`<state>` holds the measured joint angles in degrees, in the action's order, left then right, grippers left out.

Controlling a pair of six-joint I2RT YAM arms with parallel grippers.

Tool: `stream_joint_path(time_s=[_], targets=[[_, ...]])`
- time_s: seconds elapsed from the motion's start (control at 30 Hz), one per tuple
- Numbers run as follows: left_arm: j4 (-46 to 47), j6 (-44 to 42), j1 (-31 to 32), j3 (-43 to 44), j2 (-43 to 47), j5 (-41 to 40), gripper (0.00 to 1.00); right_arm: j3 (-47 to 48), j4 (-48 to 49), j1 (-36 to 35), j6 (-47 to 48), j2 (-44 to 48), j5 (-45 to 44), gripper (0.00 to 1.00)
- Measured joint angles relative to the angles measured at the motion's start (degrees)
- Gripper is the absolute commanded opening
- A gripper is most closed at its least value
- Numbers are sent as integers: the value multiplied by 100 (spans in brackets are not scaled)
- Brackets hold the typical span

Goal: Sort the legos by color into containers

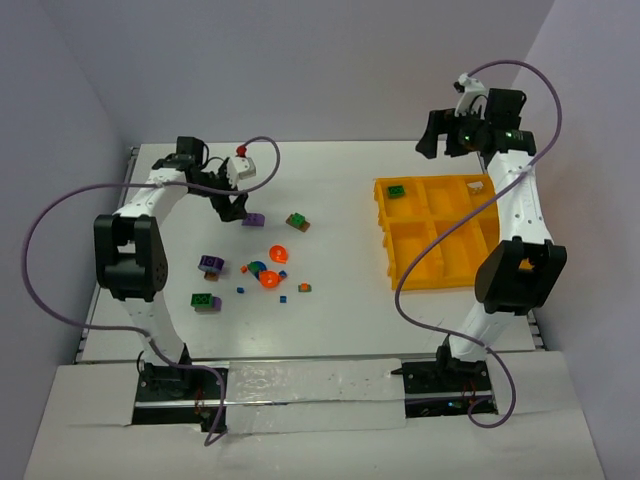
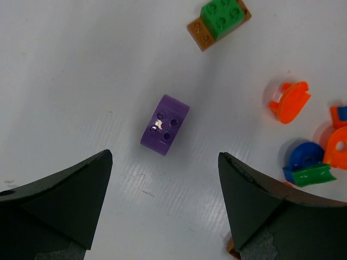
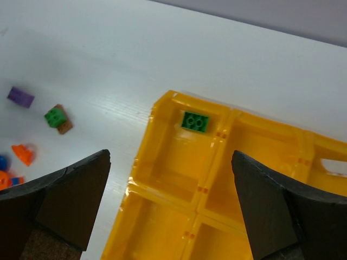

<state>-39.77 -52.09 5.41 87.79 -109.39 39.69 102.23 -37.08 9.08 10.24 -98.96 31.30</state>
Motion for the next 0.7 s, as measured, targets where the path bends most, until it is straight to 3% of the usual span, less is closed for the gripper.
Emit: stream_joint_path(time_s=[0.27,0.7], targets=[[-58,-909,0,406,-797,32,88,-155,-78,-299,-30,160,226,100],[123,-1146,43,514,-1241,177,88,-155,-151,-297,-15,179,239,100]])
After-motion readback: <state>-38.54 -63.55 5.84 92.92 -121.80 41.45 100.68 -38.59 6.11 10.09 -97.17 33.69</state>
